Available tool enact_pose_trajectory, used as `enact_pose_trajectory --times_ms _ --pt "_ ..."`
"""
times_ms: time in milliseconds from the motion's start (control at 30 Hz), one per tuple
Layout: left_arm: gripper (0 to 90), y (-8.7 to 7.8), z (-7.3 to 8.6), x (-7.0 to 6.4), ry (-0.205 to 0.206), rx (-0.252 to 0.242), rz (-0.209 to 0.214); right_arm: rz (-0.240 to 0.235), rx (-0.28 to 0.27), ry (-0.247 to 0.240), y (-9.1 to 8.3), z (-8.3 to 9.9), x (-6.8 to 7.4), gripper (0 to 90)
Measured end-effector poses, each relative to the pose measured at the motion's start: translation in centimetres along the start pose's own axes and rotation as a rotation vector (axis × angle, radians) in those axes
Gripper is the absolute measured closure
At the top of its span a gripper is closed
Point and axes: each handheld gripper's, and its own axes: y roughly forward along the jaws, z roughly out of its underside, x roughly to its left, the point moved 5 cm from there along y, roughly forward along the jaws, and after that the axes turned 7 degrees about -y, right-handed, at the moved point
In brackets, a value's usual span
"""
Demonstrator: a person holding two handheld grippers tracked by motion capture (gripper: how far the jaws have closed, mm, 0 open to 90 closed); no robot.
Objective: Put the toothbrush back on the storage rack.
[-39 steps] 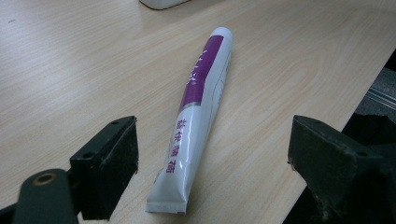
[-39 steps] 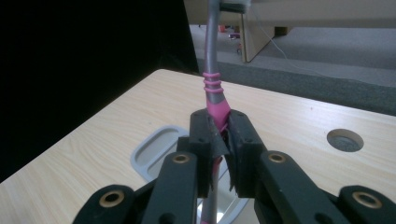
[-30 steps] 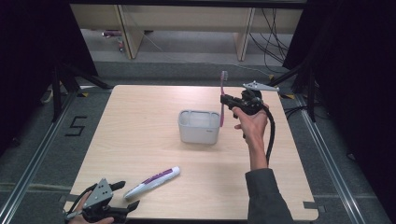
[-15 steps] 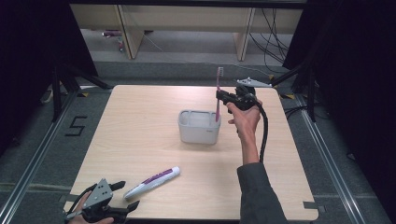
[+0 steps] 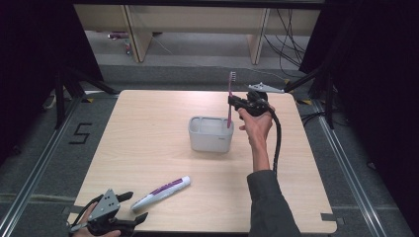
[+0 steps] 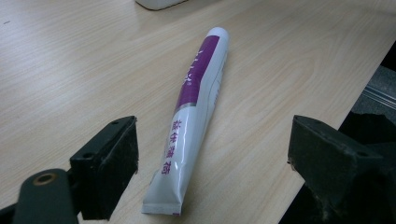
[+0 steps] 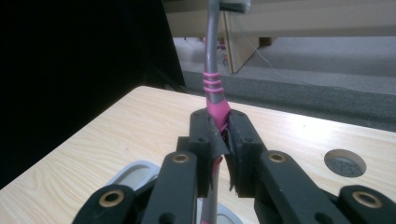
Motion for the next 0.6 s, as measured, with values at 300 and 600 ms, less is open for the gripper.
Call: enact_pose_trajectory --times_ms 300,600 --pt "15.4 0.0 0.0 0.0 0.0 0.0 0.002 0.004 0.024 -0.013 1.0 1.4 -0.1 81.3" --pt "15.4 0.0 0.1 0.0 0.004 0.016 0.005 0.002 0.031 -0.004 1.3 2.5 -0.4 81.3"
